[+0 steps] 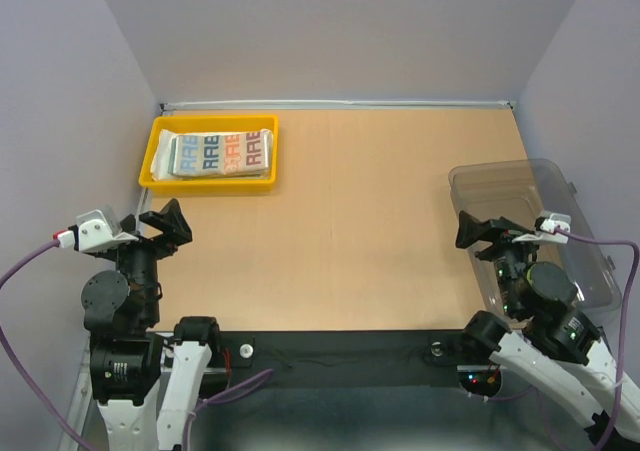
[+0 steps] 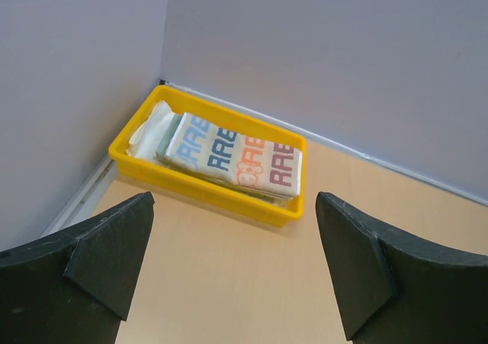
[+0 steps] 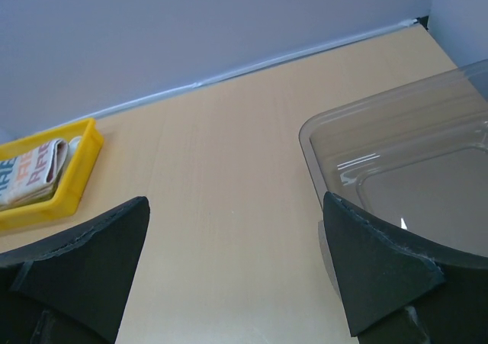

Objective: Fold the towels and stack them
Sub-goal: Neatly place the folded towel into the bin

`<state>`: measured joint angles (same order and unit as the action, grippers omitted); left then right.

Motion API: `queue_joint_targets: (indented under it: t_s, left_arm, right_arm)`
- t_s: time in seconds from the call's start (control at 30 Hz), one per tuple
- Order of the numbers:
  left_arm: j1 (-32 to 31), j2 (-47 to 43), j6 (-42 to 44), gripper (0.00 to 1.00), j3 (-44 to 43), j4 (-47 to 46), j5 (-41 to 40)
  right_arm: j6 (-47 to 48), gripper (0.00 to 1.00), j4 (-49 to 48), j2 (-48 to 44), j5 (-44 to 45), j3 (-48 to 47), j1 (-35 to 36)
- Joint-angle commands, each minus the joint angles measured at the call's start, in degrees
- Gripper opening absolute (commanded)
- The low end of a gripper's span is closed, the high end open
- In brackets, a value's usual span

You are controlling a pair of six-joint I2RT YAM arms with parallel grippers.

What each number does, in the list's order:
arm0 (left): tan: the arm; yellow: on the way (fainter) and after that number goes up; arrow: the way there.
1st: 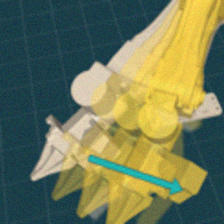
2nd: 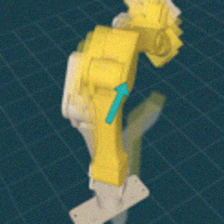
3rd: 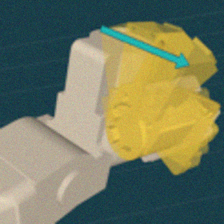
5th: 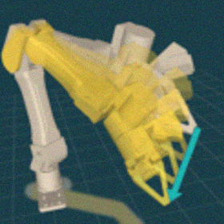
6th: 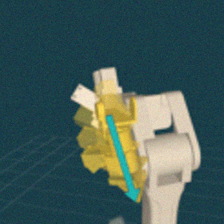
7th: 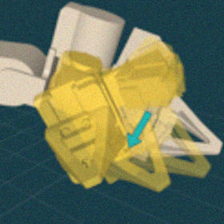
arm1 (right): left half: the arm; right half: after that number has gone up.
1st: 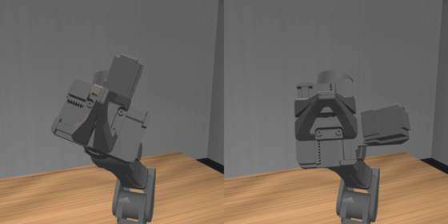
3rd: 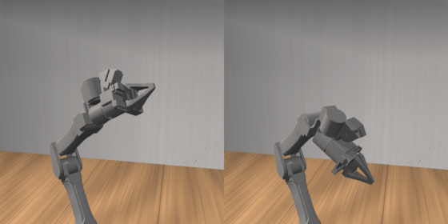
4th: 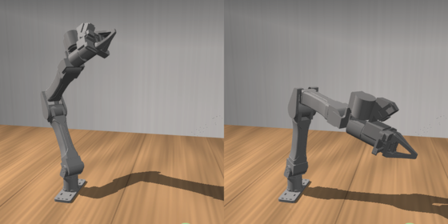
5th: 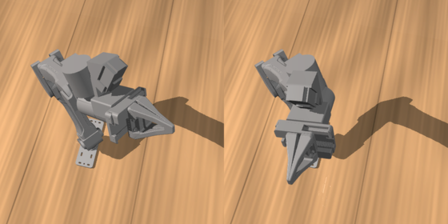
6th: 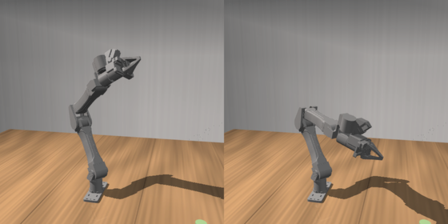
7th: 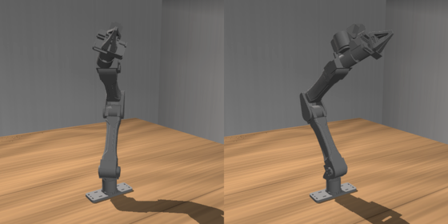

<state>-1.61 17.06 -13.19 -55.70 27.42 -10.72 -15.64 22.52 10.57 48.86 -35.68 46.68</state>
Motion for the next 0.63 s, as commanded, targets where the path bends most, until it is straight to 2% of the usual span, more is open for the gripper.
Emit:
queue_joint_targets:
  t_s: [0.0, 0.3, 0.6]
  left_arm:
    - [-0.85, 0.61, 0.09, 0.99, 0.42, -1.75, -0.62]
    - [-1.64, 1.49, 0.53, 0.99, 1.47, -3.51, -0.53]
    - [-2.35, 1.05, 0.27, 0.99, 2.88, -5.18, -1.06]
  right_arm:
    - [2.19, 1.00, -0.55, -0.90, -0.34, 0.00, 0.00]
    - [3.60, 1.00, -0.64, -2.13, -2.54, -0.27, 0.08]
    - [3.86, 1.00, -0.55, 2.00, -4.92, -0.79, 0.08]
